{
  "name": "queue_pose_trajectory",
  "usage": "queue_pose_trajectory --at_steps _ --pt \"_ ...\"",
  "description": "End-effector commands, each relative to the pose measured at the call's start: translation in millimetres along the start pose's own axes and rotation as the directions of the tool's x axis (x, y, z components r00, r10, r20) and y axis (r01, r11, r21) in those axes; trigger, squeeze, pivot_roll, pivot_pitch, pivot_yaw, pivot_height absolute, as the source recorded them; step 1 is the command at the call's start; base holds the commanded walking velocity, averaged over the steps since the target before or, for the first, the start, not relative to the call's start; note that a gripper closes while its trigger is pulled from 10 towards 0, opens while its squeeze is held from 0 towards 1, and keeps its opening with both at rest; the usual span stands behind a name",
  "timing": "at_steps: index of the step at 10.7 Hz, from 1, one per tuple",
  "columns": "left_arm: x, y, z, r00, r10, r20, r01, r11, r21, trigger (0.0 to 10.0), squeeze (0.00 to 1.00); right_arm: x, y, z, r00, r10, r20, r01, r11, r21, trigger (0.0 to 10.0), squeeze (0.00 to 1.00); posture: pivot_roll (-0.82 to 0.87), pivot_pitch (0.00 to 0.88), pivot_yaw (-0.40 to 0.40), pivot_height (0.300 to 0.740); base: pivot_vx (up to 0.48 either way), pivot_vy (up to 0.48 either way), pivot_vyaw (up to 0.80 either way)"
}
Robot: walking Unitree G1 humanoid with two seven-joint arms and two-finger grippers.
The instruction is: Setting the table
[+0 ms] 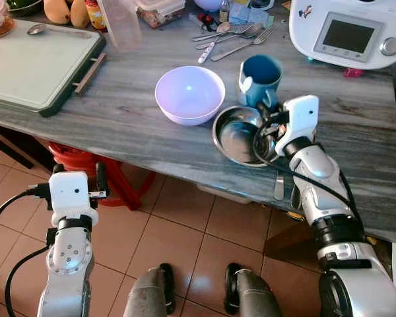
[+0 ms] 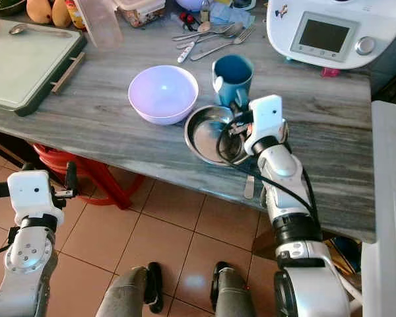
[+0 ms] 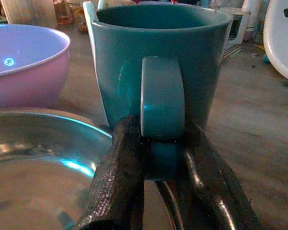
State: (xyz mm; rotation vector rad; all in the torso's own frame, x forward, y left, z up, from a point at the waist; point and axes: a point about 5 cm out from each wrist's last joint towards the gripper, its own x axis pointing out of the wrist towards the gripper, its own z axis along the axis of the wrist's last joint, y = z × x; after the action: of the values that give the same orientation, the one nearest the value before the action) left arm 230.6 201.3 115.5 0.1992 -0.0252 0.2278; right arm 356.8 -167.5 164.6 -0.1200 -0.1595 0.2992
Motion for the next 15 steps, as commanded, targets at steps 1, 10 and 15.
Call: queue_pose_trajectory --at_steps 1,10,15 --pt "-1.5 0.9 -4.2 1.0 0.0 -0.019 0.0 1.0 0.003 10.0 0.0 -1.9 0.6 -1.3 1.0 0.008 -0.011 -0.008 1.0 -0.005 10.0 0.0 0.07 0.236 0.042 0.74 0.0 0.0 0.0" --pt "2.9 -2.3 -3.6 1.0 -0.003 -0.008 0.003 1.0 -0.005 10.0 0.0 0.2 -11.5 19.8 0.999 -0.039 0.027 0.04 0.999 -0.025 10.0 0.0 0.06 0.222 0.038 0.74 0.0 0.0 0.0" --pt "7.0 -4.5 -3.0 1.0 -0.009 -0.002 0.009 1.0 -0.009 10.0 0.0 -7.2 -17.1 7.2 0.998 -0.028 -0.051 0.029 1.0 0.005 10.0 0.0 0.06 0.213 0.044 0.74 0.0 0.0 0.0"
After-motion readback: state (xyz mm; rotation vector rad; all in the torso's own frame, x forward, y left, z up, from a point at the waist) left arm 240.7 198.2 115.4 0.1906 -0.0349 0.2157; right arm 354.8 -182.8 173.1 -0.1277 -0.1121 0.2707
